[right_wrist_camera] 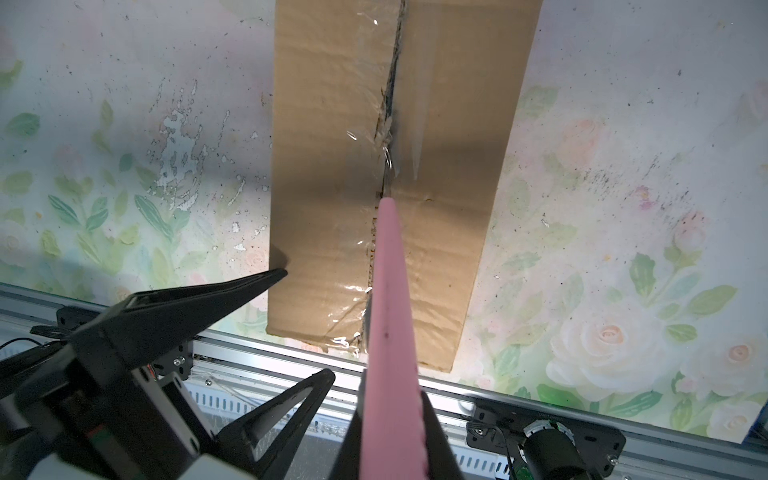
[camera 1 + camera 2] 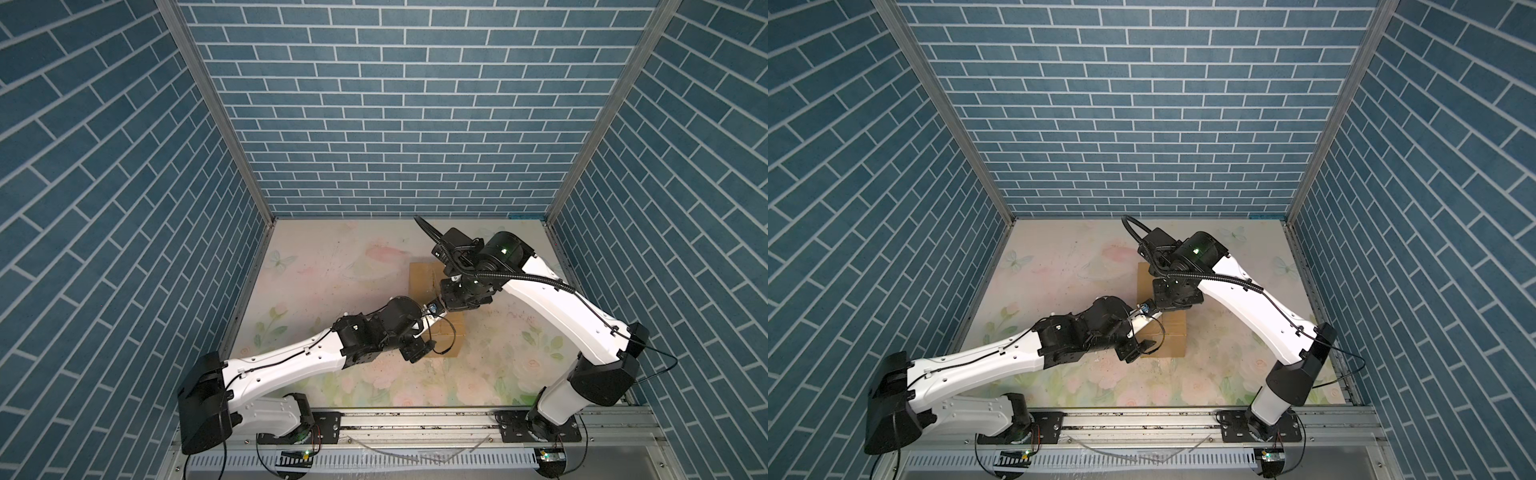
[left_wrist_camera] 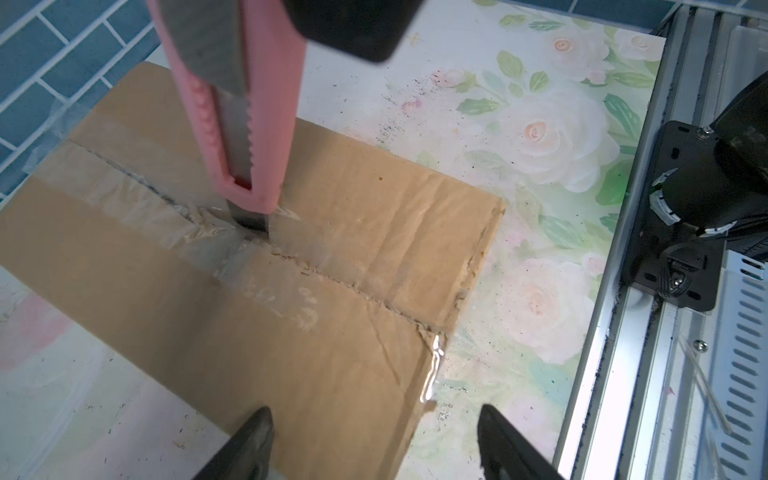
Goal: Unpack the express box
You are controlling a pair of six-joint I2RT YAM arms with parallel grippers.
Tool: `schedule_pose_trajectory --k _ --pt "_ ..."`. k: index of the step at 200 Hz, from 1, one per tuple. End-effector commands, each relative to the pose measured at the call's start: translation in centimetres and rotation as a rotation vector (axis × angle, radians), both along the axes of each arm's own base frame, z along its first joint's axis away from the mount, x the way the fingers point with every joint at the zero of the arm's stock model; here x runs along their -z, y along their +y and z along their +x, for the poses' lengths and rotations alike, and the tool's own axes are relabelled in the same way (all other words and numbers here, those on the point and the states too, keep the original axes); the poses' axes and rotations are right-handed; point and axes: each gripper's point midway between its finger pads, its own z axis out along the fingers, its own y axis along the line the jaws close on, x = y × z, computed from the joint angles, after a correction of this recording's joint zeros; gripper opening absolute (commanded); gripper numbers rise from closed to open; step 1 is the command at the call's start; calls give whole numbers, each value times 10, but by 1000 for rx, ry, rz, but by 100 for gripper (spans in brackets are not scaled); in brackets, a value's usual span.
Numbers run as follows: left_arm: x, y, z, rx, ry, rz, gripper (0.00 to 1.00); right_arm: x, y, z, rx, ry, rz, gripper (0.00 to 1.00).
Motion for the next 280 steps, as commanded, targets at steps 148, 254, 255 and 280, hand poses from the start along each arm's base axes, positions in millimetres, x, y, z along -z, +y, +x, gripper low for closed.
schedule_pose_trajectory --k 148,254,255,280 --pt "52 -3 45 -282 -53 26 76 11 -1 -31 -3 188 -23 0" --pt "46 0 72 -391 -105 -43 76 19 -13 -46 5 240 -43 0" --pt "46 0 72 -392 -105 -43 76 19 -13 -46 5 240 -43 0" --pt "45 2 78 -405 -111 -55 76 21 -15 -48 3 243 -41 0"
